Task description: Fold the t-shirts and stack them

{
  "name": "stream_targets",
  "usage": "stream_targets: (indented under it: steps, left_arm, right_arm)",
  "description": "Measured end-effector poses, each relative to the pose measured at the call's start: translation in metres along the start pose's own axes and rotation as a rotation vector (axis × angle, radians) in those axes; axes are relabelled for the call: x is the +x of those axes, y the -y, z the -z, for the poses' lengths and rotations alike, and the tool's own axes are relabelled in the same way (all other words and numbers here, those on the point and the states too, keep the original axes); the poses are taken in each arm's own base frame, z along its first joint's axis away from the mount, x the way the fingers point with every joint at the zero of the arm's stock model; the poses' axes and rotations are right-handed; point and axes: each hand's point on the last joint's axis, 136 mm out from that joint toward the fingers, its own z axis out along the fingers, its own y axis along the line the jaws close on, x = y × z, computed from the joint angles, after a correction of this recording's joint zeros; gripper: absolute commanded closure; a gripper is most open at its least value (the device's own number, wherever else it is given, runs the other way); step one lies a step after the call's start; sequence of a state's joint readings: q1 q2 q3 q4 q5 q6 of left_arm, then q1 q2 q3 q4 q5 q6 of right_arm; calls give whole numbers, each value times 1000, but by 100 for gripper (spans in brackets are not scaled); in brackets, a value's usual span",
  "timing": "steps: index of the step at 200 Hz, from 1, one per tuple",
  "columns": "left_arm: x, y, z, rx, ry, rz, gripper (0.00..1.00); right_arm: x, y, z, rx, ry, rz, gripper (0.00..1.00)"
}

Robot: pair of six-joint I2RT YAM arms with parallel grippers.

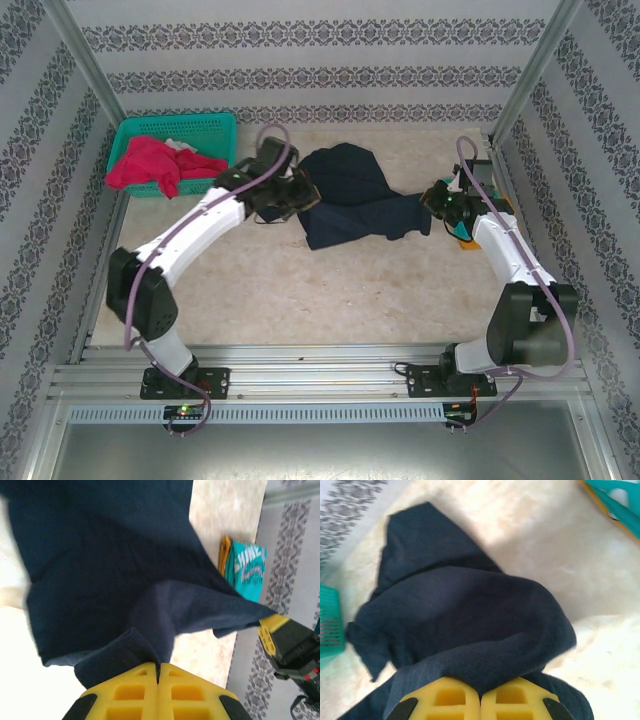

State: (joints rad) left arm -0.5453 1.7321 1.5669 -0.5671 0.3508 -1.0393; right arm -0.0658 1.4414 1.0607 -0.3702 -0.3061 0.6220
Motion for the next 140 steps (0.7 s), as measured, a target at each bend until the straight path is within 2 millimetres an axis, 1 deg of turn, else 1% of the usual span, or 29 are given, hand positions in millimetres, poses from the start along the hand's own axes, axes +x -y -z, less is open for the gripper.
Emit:
stream_targets:
  steps: [9,11,18,23,26,32,38,45,47,50,52,54,63,69,75,83,91,102,110,120,130,140]
  left_arm:
    - [13,0,-22,-7,-53,12,100]
    - [17,-1,-27,-12,-67,13,100]
    - [29,-3,-43,-26,-108,17,100]
    - [35,-3,-52,-33,-130,19,100]
    - [42,-3,-60,-42,-150,17,96]
    - [52,-2,-71,-51,-180,12,80]
    - [62,-1,-80,-61,-210,6,57]
    - [72,4,-89,-68,-246,-1,27]
    - [74,6,-91,-68,-254,-3,22]
    - [78,8,-94,-68,-264,-7,9]
    - [80,10,-95,-67,-271,-10,3]
    - [82,12,-97,-67,-279,-12,1]
    - [88,19,-100,-64,-299,-28,0]
    - [89,25,-98,-60,-303,-45,0]
    - [88,29,-94,-57,-301,-63,0]
    - [84,35,-87,-55,-291,-91,0]
    - [75,44,-78,-46,-261,-125,0]
    - [65,49,-65,-41,-223,-165,0]
    - [56,48,-53,-48,-189,-185,0]
    - [45,44,-36,-51,-148,-198,0]
    - [31,34,-16,-60,-98,-198,0]
    - [14,20,5,-74,-48,-177,0]
  right_arm:
    - [-1,10,-4,26,0,-13,100]
    - [-2,13,-6,33,1,-15,98]
    - [-3,21,-9,50,5,-25,85]
    - [-5,26,-11,61,8,-30,70]
    - [-6,30,-12,68,8,-37,62]
    - [-9,36,-15,80,12,-41,50]
    - [-12,40,-17,86,17,-42,41]
    - [-16,45,-19,94,24,-48,32]
    - [-16,46,-20,95,25,-49,30]
    - [-18,48,-20,96,28,-50,27]
    - [-19,49,-20,97,31,-51,26]
    - [-20,49,-20,97,34,-53,25]
    - [-24,51,-19,96,47,-47,20]
    - [-28,51,-17,94,63,-45,17]
    - [-31,49,-13,90,80,-40,15]
    - [-33,45,-7,80,103,-36,15]
    - [-34,40,2,66,124,-27,15]
    - [-32,31,15,51,156,-9,15]
    - [-29,23,25,39,176,8,14]
    - [-21,8,37,12,192,38,15]
    - [-8,-6,44,-14,192,73,14]
    - [10,-22,48,-45,167,110,14]
